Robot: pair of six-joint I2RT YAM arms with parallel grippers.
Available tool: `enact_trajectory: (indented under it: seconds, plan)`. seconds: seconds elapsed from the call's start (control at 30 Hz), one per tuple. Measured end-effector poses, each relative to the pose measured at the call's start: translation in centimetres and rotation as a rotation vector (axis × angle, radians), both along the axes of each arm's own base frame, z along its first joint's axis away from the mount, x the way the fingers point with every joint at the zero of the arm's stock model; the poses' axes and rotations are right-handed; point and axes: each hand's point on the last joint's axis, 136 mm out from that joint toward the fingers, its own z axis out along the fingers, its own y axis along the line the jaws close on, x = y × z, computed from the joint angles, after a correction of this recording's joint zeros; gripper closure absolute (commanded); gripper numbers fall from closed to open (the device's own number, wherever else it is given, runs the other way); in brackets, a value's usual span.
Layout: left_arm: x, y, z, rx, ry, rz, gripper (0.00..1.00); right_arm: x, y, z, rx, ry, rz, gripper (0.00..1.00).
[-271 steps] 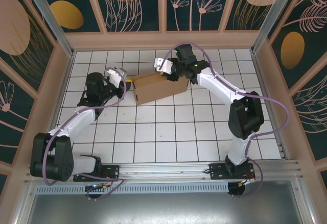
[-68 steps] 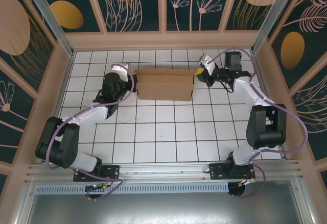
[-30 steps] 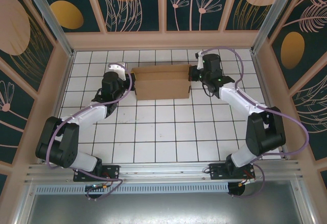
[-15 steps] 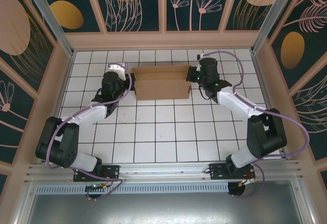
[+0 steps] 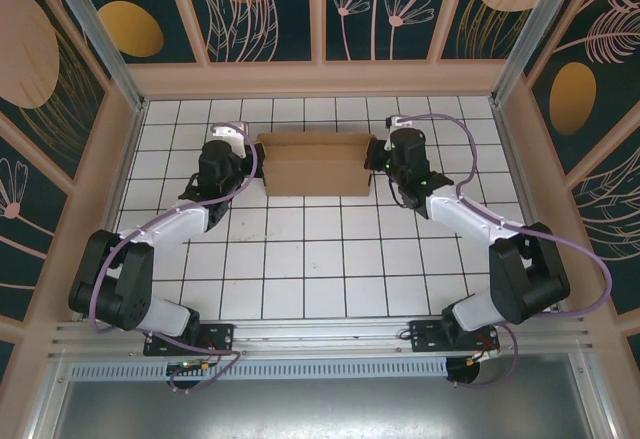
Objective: Fold the paper box
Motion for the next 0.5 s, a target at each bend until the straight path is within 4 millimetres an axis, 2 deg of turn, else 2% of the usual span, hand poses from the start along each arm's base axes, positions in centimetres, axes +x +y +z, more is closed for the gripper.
enact_trajectory:
  seconds: [0.17, 0.4, 0.5]
  plan:
    - [-0.2, 0.0, 0.1, -0.007, 0.009, -0.003, 0.99, -0.3, 0.0, -0.1, 0.005, -0.024, -0.005, 1.0]
    - [-0.9, -0.3, 0.0, -0.01, 0.048, -0.025, 0.84, -0.4, -0.1, 0.0, -0.005, -0.035, -0.01, 1.0]
    - [-1.3, -0.5, 0.0, -0.007, 0.069, -0.043, 0.81, -0.4, -0.1, -0.1, -0.016, -0.038, -0.01, 1.0]
